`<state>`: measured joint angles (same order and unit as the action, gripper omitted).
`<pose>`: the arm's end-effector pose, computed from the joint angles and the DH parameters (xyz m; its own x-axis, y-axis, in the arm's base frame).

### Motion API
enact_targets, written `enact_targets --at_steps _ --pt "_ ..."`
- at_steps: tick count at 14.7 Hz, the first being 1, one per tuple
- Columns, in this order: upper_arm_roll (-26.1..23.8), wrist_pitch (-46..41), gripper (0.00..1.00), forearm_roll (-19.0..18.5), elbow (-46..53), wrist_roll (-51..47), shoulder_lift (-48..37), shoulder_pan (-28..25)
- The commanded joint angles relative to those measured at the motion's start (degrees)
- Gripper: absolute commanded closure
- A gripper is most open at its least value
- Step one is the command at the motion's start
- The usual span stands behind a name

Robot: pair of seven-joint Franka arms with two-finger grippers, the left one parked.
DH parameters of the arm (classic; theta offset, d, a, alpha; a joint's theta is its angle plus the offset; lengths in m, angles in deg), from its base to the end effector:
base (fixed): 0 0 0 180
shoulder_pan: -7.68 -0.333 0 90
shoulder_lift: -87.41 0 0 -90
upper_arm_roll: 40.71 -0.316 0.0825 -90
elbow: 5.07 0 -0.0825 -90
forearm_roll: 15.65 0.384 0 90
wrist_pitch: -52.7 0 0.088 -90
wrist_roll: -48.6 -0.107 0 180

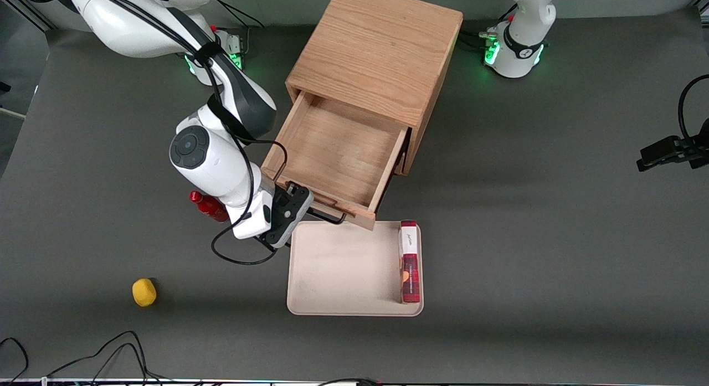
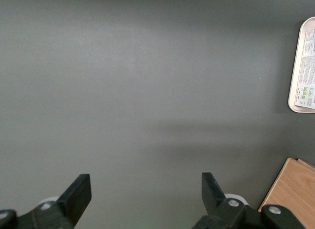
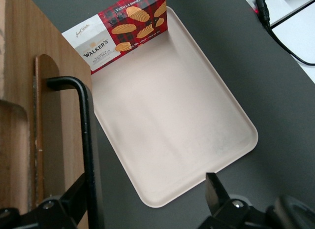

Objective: Open upper drawer

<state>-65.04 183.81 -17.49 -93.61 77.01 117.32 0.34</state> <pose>0.6322 0.3306 0.3968 0.5277 0.7911 0.3093 0.8376 -0.5453 -0.0341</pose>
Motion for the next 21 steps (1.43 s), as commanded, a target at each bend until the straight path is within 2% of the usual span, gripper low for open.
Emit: enact_targets --at_steps 1,4,8,13,15,16,18,21 --pt "0.16 1.34 0.0 -0.37 1.35 -0.02 0.23 0.13" --pt "0.08 1.25 0.0 -0.19 1.35 -1.5 -2.48 0.22" --pt "0.08 -0.76 0.0 7.44 1.44 -3.71 -5.65 1.01" --pt "0.16 -1.65 0.0 10.97 1.53 -3.88 -6.01 1.53" --pt "0.16 -1.82 0.0 11.75 1.35 -4.93 -8.89 3.46" --pt "0.34 -3.57 0.0 13.33 1.26 -8.33 -11.26 4.6" --pt "4.1 -10.58 0.0 14.66 1.35 -14.32 -15.74 5.75" --pt "11.74 -22.62 0.0 14.93 0.65 -15.66 -22.95 7.24"
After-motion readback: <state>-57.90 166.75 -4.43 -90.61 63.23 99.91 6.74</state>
